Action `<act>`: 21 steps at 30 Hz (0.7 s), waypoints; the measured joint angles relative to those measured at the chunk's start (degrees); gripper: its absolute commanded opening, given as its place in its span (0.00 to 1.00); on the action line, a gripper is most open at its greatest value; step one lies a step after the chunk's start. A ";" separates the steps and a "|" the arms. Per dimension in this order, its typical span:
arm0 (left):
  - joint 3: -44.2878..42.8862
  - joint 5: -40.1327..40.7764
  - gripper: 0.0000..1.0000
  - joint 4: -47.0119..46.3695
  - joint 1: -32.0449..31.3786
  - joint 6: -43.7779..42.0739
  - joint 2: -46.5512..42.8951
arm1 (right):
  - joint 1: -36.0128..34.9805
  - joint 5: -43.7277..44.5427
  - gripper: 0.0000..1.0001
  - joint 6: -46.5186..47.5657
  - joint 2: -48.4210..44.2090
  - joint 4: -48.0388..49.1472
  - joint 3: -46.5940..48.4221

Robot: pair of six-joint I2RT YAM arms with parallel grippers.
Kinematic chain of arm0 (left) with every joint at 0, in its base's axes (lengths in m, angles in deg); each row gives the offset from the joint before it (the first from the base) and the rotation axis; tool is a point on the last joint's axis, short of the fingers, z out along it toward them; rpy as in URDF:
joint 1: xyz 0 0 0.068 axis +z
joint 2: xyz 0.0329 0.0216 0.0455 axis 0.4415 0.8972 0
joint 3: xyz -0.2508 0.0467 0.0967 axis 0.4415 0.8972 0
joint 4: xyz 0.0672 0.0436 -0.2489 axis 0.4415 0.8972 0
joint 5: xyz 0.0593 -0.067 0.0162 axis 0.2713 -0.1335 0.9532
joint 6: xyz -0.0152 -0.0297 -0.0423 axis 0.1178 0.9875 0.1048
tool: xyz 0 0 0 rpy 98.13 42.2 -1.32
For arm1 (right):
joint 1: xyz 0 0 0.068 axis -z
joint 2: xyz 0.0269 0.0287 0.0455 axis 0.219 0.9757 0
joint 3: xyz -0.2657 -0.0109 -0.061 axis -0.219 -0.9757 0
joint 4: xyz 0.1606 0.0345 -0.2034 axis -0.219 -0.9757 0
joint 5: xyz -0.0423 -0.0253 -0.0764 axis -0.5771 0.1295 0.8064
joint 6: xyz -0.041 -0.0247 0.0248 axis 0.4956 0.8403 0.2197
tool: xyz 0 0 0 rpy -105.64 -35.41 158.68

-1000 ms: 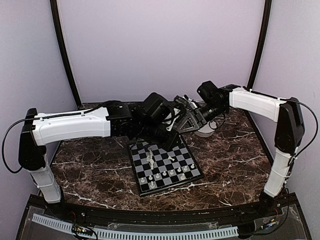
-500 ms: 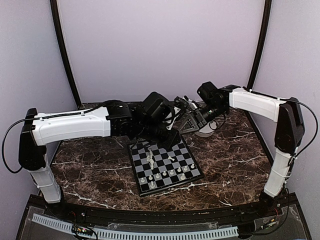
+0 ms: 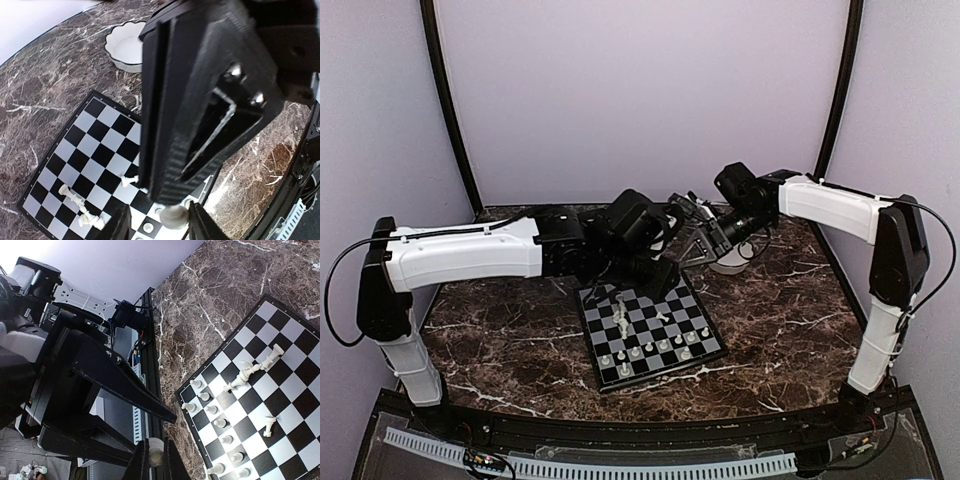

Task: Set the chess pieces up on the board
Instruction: Pass from the left arm to the right, then place the rook at h1.

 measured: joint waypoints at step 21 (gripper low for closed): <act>19.56 8.13 0.46 -0.31 -0.31 14.86 -18.91 | -0.48 28.63 0.00 27.15 -17.88 4.85 -20.31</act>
